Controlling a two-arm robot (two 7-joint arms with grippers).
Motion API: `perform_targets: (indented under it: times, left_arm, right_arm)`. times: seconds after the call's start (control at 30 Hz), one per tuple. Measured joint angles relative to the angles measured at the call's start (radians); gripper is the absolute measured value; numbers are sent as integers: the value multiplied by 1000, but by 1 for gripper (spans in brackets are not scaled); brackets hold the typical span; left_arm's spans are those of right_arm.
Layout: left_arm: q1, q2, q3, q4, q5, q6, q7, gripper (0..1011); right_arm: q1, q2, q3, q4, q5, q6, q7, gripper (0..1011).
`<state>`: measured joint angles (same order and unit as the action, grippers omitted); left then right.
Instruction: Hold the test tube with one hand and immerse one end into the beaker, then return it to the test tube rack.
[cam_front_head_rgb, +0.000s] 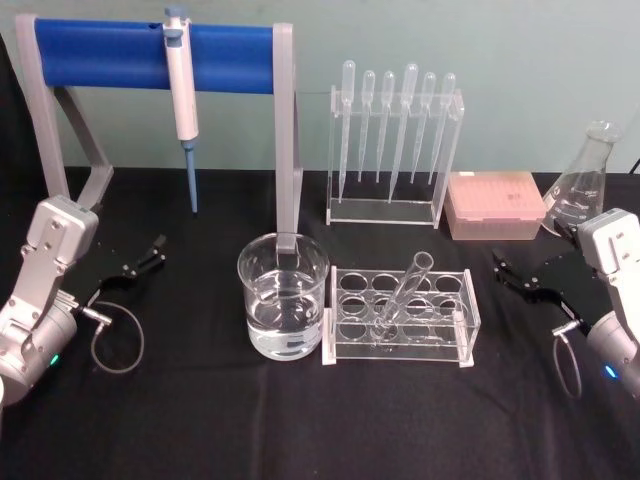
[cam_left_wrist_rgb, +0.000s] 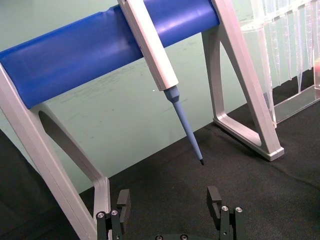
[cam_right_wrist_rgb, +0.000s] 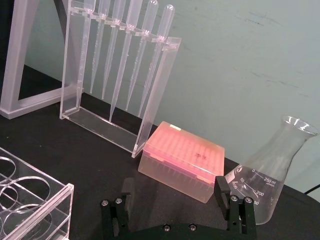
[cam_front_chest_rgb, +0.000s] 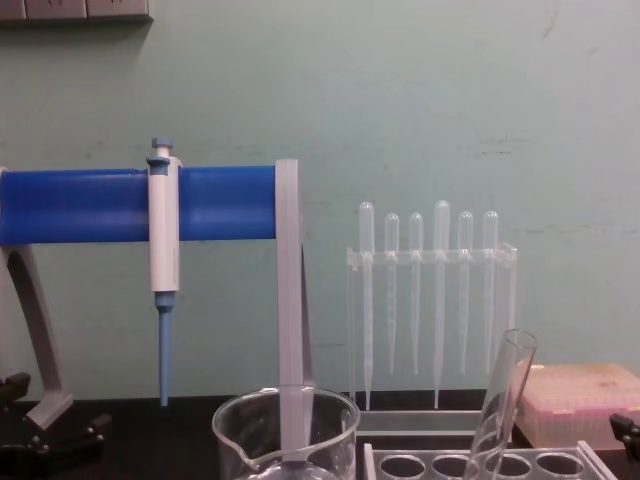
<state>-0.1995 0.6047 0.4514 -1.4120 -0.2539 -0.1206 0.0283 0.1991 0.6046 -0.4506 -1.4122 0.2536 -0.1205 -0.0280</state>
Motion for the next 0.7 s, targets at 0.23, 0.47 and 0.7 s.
perform_targets:
  times: [0.23,0.47,0.7]
  left_arm:
    - [0,0,0,0,0,0,0,1000]
    - [0,0,0,0,0,0,0,1000]
    - [0,0,0,0,0,0,0,1000]
  right_arm:
    - [-73,25,36,-75,-12,-5,-14,1010]
    - [-227,85,100,-245,-10,1,-59,1010]
    - [-344,126,124,-396,39,3,-4,1011]
